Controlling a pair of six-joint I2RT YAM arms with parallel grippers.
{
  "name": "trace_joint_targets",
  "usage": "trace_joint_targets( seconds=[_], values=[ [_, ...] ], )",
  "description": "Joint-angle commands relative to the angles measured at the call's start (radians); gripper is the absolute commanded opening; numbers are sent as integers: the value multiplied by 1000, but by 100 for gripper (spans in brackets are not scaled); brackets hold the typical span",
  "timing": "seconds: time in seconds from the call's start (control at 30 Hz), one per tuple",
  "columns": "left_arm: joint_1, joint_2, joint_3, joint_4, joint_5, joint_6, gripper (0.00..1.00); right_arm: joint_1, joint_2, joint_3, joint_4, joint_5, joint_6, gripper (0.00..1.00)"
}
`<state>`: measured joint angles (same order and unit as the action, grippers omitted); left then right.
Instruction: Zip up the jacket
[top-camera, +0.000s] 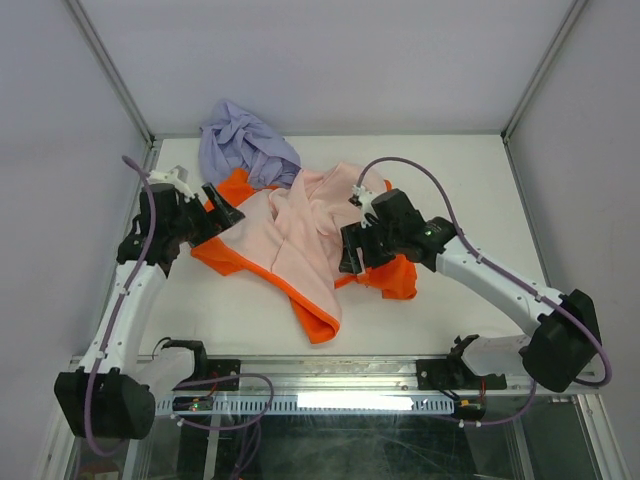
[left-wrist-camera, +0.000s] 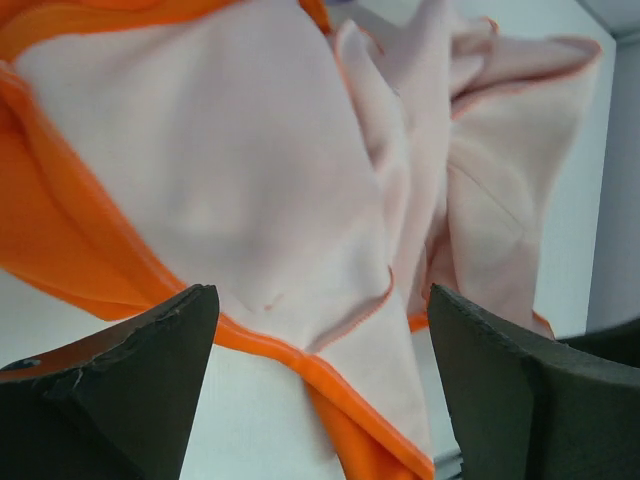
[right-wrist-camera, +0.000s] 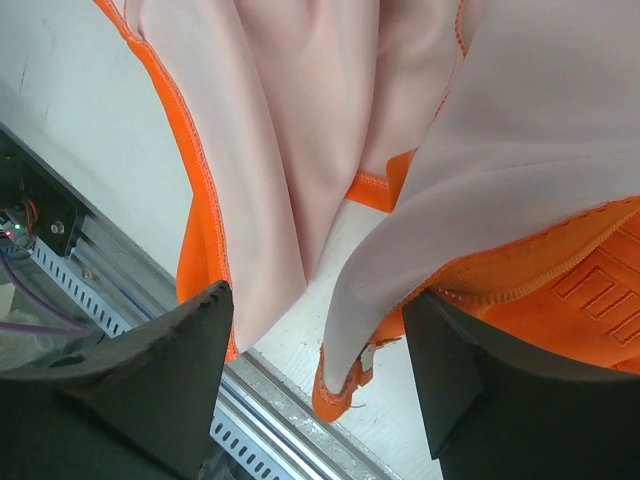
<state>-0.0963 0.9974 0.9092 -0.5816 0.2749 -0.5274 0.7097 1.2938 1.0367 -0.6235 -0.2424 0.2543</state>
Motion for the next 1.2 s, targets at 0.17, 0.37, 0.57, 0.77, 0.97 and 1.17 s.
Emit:
trace_joint_targets(
  seconds=[0.17,0.37,0.57,0.77,0.97,1.17],
  values=[
    [308,182,-15,222,113,-66,87,21,46,8,-2,-55,26,74],
    [363,326,-7,319,109,-97,87,34,144,43,-271,-31,-34,88],
    [360,488,0,373,180,-105,82,39,61,118,-307,185,-41,96],
    [336,554,0,392,193,-98,79,30,8,105,-152,320,29,98],
    [324,605,-5,426,207,-107,75,-34,-7,54,29,291,44,99],
    [314,603,-41,408,185,-107,76,-162,-3,23,138,184,75,99]
  ],
)
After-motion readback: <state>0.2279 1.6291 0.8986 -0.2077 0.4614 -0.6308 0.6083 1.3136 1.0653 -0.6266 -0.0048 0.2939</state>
